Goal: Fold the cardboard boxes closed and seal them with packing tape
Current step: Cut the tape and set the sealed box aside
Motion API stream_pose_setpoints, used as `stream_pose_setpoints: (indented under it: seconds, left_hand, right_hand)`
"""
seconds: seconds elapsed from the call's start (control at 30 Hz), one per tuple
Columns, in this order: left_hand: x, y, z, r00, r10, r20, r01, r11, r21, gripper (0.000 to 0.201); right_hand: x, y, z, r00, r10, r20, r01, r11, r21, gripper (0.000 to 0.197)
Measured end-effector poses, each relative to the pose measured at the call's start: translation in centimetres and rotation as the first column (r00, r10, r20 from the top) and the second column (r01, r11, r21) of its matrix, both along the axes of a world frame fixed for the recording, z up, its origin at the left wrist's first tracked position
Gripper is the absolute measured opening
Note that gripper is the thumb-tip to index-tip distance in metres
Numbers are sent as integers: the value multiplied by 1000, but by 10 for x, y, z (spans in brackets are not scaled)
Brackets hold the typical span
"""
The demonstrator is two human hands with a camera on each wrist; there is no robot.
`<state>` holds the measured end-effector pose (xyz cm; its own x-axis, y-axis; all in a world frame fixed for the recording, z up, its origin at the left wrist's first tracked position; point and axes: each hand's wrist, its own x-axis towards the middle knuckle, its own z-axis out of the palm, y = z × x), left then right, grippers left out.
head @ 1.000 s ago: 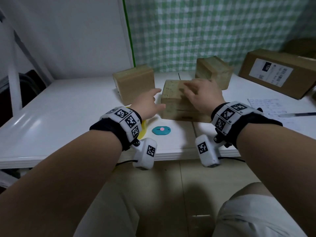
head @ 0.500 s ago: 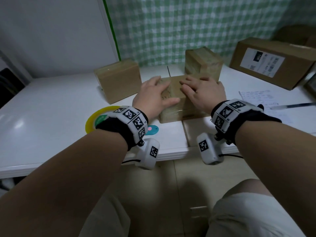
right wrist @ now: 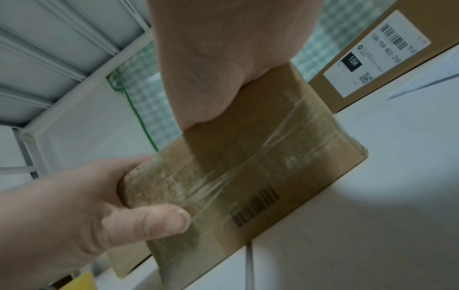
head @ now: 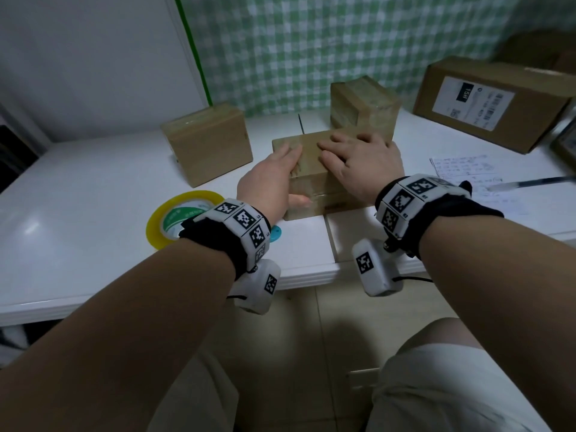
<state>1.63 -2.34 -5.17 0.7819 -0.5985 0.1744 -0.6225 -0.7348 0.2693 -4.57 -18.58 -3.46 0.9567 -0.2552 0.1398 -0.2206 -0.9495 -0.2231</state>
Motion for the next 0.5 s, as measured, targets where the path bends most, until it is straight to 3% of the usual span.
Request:
stream_pose_setpoints:
  seconds: [0.23, 0.4, 0.5]
  left_hand:
    - [-1, 2, 11, 998, -4, -59, 14, 985, 170, 105]
    - [-3, 1, 20, 958, 45, -283, -8, 991, 130, 100]
    - [0, 2, 27, 868, 55, -493, -63, 998, 0, 100]
  right_hand:
    - [-3, 1, 5, 990, -86, -110, 92, 994, 50, 52]
    - [-13, -5, 8, 982, -120, -149, 139, 982, 128, 64]
    - [-18, -11, 11, 984, -143, -108, 159, 976, 150, 79]
